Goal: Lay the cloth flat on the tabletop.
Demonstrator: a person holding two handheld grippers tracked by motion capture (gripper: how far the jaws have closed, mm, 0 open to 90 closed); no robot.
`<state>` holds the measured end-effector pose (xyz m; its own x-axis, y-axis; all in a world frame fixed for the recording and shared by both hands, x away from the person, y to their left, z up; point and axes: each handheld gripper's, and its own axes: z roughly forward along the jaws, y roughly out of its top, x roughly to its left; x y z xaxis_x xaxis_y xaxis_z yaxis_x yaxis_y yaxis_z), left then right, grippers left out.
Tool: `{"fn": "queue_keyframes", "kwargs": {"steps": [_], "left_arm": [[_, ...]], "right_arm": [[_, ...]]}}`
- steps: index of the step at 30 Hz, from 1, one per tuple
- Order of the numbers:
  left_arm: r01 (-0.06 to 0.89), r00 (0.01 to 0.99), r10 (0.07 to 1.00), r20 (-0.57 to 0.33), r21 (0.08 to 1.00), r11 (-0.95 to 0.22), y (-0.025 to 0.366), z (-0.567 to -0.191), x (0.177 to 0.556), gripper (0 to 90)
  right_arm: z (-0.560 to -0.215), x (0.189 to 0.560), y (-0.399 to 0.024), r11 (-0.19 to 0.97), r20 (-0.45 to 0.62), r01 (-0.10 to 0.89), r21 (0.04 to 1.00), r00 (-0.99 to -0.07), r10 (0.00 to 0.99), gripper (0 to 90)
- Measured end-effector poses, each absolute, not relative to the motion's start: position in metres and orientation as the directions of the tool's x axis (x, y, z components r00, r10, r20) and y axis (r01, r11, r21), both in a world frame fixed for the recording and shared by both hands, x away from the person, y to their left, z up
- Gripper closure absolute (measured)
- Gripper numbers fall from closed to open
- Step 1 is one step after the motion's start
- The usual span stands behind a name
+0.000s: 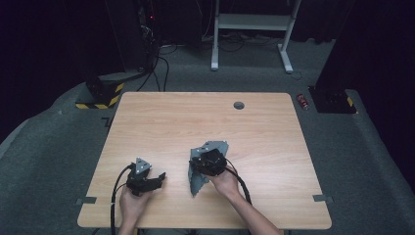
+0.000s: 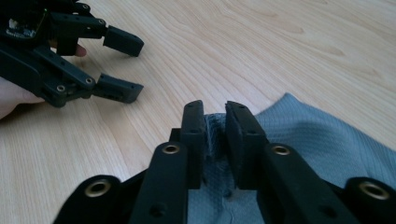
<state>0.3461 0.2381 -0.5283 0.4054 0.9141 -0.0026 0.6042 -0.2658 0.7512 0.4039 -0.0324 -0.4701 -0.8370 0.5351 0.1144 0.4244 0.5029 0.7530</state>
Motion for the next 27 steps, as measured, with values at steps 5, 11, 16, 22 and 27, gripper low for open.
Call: {"fn": "queue_keyframes", "kwargs": {"steps": [5, 11, 16, 22, 27], "left_arm": [[0.605, 0.404, 0.915, -0.002, 0.751, -0.266, 0.238, -0.528, 0.346, 27.8], [0.605, 0.402, 0.916, -0.001, 0.751, -0.265, 0.238, -0.528, 0.346, 28.1], [0.606, 0.397, 0.918, -0.005, 0.752, -0.258, 0.238, -0.528, 0.345, 31.1], [0.592, 0.42, 0.907, -0.042, 0.77, -0.238, 0.237, -0.527, 0.341, 38.2], [0.569, 0.511, 0.857, -0.066, 0.773, -0.28, 0.209, -0.519, 0.335, 39.1]], "right_arm": [[-0.47, 0.398, -0.06, 0.436, 0.137, 0.455, 0.776, -0.798, 0.587, 71.6], [-0.486, 0.393, -0.102, 0.356, 0.185, 0.516, 0.779, -0.732, 0.656, 68.6], [-0.504, 0.394, -0.111, 0.376, 0.127, 0.542, 0.751, -0.678, 0.724, 68.3], [-0.517, 0.396, -0.105, 0.42, 0.062, 0.539, 0.73, -0.665, 0.744, 68.0], [-0.524, 0.391, -0.1, 0.45, 0.002, 0.496, 0.742, -0.673, 0.74, 67.4]]}}
